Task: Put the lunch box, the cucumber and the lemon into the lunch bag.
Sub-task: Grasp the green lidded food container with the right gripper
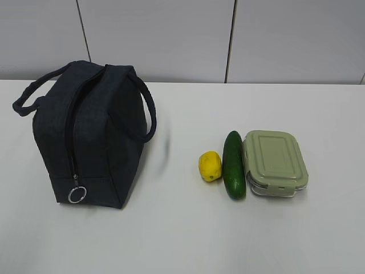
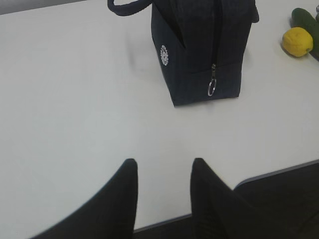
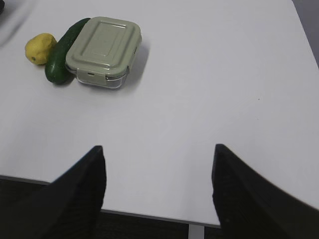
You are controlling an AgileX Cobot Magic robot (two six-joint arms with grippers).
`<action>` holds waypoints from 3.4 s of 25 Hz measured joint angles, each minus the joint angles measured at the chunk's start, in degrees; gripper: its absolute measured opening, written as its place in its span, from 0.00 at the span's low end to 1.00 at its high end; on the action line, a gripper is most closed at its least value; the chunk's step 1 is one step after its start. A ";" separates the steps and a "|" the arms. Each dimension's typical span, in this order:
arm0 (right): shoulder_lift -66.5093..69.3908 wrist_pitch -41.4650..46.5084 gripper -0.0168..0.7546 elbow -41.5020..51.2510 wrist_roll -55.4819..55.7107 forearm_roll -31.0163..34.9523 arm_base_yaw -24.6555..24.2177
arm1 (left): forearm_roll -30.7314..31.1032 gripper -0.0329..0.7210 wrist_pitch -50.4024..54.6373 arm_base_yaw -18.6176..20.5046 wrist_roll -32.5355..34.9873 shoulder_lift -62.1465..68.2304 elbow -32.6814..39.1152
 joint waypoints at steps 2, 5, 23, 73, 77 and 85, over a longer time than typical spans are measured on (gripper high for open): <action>0.00 0.00 0.67 0.00 0.00 0.00 0.00 | 0.00 0.36 0.00 0.00 0.00 0.00 0.00; 0.00 0.00 0.67 0.00 0.00 0.00 0.00 | 0.00 0.36 0.00 0.00 0.00 0.00 0.00; 0.00 -0.30 0.67 -0.12 0.00 -0.11 0.00 | 0.00 0.36 0.00 0.00 0.00 0.00 0.00; 97.99 2.13 0.66 -35.52 -29.94 49.37 -10.40 | 0.00 0.36 0.00 0.00 0.00 0.00 0.00; 99.92 2.24 0.66 -38.32 -30.88 49.40 -10.53 | 0.00 0.36 0.00 0.00 0.00 0.00 0.00; 105.53 2.43 0.66 -41.21 -34.21 49.40 -10.53 | 0.00 0.36 0.00 0.00 0.00 0.00 0.00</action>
